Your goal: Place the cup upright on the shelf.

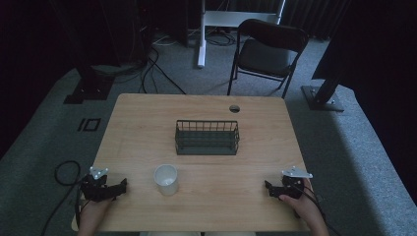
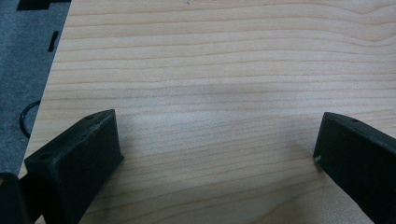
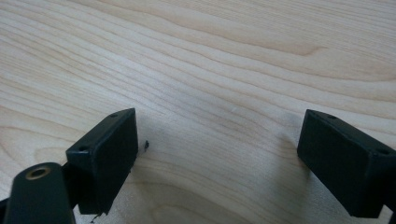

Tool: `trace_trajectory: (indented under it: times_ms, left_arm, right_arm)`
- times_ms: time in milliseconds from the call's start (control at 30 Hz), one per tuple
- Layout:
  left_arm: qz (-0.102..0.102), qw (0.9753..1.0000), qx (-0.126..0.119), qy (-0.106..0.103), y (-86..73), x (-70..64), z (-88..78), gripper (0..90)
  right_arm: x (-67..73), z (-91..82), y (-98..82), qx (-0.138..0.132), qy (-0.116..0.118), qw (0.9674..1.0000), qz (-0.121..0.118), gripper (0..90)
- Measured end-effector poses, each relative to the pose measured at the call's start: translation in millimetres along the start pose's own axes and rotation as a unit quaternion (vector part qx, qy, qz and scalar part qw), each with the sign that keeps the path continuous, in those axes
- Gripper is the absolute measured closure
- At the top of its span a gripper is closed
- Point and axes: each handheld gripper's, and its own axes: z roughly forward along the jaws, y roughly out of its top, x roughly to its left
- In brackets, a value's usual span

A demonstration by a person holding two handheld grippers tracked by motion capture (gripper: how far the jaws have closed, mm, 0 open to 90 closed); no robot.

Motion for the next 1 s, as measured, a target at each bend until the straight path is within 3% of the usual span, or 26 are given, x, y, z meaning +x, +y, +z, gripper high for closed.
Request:
trace_trajectory:
  times_ms: [1000]
  left_arm:
    - [0.002, 1.0, 0.001, -0.001, -0.2, 0.3, -0.2, 0.8]
  right_arm:
    - [-1.1, 0.7, 0.8, -0.001, 0.003, 1.0, -0.006, 11.9]
